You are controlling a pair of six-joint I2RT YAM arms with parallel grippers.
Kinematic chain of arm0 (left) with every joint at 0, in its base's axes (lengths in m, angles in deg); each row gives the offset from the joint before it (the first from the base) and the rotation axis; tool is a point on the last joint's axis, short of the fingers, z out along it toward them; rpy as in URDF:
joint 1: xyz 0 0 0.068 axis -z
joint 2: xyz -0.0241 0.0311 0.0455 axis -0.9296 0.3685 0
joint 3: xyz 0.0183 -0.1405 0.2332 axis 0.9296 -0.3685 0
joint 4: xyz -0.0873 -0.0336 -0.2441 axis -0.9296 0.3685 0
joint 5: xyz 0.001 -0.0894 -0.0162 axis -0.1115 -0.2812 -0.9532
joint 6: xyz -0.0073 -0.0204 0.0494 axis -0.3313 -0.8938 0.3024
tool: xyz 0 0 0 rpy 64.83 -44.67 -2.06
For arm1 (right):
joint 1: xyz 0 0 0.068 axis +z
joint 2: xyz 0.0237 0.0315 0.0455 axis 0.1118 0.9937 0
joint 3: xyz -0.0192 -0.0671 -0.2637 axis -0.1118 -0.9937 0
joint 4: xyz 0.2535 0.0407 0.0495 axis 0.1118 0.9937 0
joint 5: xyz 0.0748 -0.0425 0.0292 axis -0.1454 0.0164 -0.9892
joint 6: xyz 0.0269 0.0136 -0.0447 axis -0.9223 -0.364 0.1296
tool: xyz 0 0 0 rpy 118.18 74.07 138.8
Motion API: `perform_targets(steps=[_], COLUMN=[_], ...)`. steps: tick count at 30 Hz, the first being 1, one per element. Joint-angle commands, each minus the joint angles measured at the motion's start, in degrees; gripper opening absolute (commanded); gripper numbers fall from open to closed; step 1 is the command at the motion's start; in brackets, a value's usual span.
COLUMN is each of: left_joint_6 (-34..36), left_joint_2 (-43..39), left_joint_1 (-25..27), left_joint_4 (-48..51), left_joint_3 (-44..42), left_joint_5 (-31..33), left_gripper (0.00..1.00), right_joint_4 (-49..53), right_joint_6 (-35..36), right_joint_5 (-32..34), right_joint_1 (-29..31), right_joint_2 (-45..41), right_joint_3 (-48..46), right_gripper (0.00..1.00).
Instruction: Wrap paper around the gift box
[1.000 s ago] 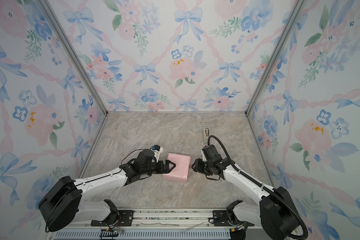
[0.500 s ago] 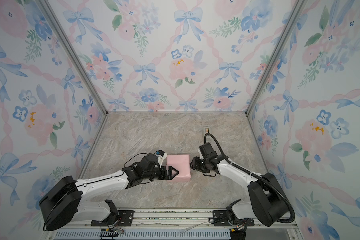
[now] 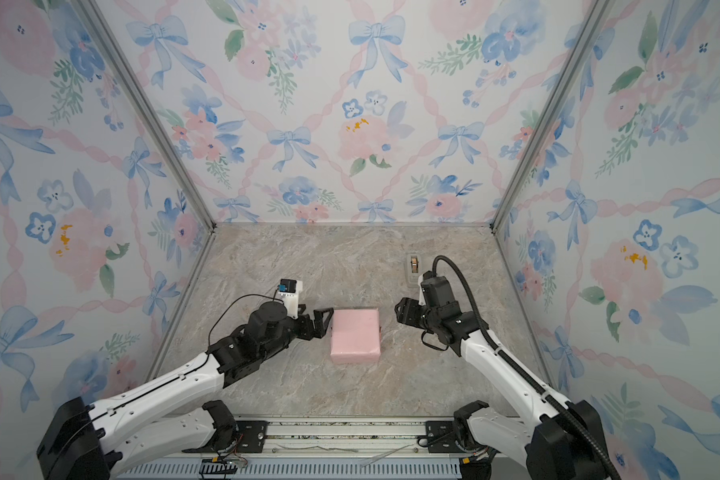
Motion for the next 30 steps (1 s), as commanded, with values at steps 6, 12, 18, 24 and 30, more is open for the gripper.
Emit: perform_targets(steps=[6, 12, 18, 24, 30], left_joint_6=[29.72, 32.52, 33.31, 30.55, 31.42], left_joint_2=[-11.79, -7.89, 3.92, 27.59, 36.12], left_joint_1=[-13.00, -23.53, -30.49, -36.11, -35.92], left_joint_4=[-26.84, -42.55, -55.24, -78.85, -77.09], left_joint_3=[-15.90, -26.77, -30.80, -31.22, -26.17], left_joint_5=[20.43, 14.82, 8.68, 2.27, -1.29], left_gripper=[0.98, 0.98, 0.98, 0.98, 0.98], right_joint_4=[-18.99, -36.29, -56.34, -67.39, -84.08], right_joint_6=[17.74, 25.38, 28.92, 30.38, 28.61], right_joint_5=[18.65, 18.43, 19.62, 12.23, 9.07], right_joint_1=[-9.93, -15.32, -16.93, -18.06, -19.75], right_joint_2=[-10.44, -6.89, 1.15, 15.22, 29.23], right_joint_3=[-8.22, -17.93, -27.21, -25.47, -26.22], right_gripper=[0.96, 0.96, 0.96, 0.96, 0.96])
